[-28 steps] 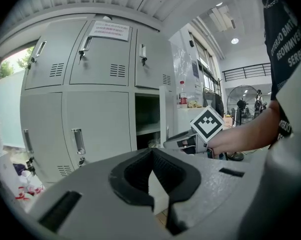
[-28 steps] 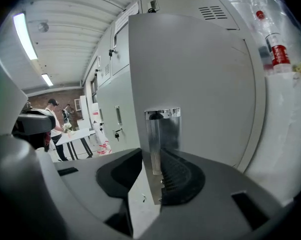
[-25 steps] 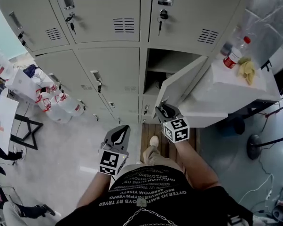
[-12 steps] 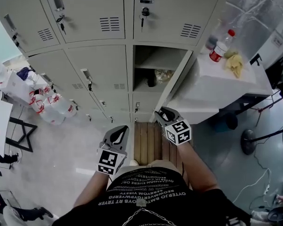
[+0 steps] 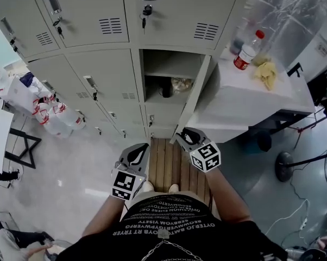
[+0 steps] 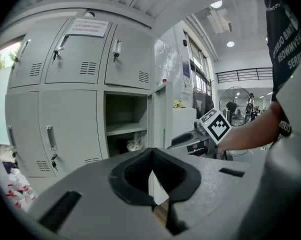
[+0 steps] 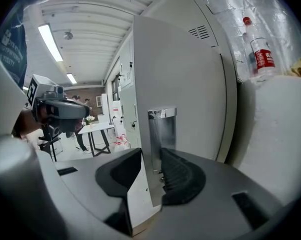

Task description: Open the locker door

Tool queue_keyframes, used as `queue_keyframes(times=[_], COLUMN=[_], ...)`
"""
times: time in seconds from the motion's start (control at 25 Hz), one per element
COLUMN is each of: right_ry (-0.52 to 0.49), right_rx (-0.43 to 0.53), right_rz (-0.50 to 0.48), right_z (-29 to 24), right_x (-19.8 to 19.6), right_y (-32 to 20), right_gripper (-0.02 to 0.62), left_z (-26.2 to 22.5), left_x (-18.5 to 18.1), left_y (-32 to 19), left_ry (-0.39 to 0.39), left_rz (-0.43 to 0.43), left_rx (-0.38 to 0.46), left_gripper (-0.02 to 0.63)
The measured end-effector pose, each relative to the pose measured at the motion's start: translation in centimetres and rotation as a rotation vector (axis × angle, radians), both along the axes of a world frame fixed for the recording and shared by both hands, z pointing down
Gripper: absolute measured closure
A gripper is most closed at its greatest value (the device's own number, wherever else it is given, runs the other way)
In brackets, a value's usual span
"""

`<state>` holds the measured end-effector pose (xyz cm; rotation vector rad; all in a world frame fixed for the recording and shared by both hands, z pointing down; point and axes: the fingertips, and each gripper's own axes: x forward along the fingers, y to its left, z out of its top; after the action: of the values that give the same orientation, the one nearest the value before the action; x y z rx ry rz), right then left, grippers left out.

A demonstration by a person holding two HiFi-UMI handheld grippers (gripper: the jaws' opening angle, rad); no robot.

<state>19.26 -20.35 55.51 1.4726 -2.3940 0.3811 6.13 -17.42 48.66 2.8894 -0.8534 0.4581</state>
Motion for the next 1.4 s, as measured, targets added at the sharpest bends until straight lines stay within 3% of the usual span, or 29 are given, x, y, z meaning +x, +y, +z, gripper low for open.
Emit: queue_keyframes(times=[0.52,0.72,0.88,1.04,1.16,1.4], right_ry=[0.0,-0.014,0.028,0.021,-0.006,0.003], right_rx=[-0.03,0.004,0.08,0.245,0.358,0.382], right_rz=[0.013,0.035,0.078,0.068,0.037,0.008], right_z=[0.0,-1.4,-4.8,-11.5,-16.0,-17.5], right_x=[3.4,4.2,4.9,4.1,2.9,1.7], right_y=[3.1,3.9,5.8,8.5,10.1,10.9], right_gripper=[0.486,0.48,0.474,0.596,0.598,0.598], left_z=[-1.4,-2.4,-5.2,-8.6,-10.7,-11.5], left_x=[2.6,2.7,3.1,3.0,2.8,2.6], left_y=[1.2,1.4,2.0,2.9,3.7,4.9], left_ry=[0.002,0.003,0.053,0.094,0.121,0.127], left_rz=[-0.018,-0.024,-0.026,-0.032,-0.035,-0.041], left_rx=[0.027,0.054,0.092,0.146,0.181,0.209], left_gripper=[0.614,0.614,0.614,0.614,0.614,0.614])
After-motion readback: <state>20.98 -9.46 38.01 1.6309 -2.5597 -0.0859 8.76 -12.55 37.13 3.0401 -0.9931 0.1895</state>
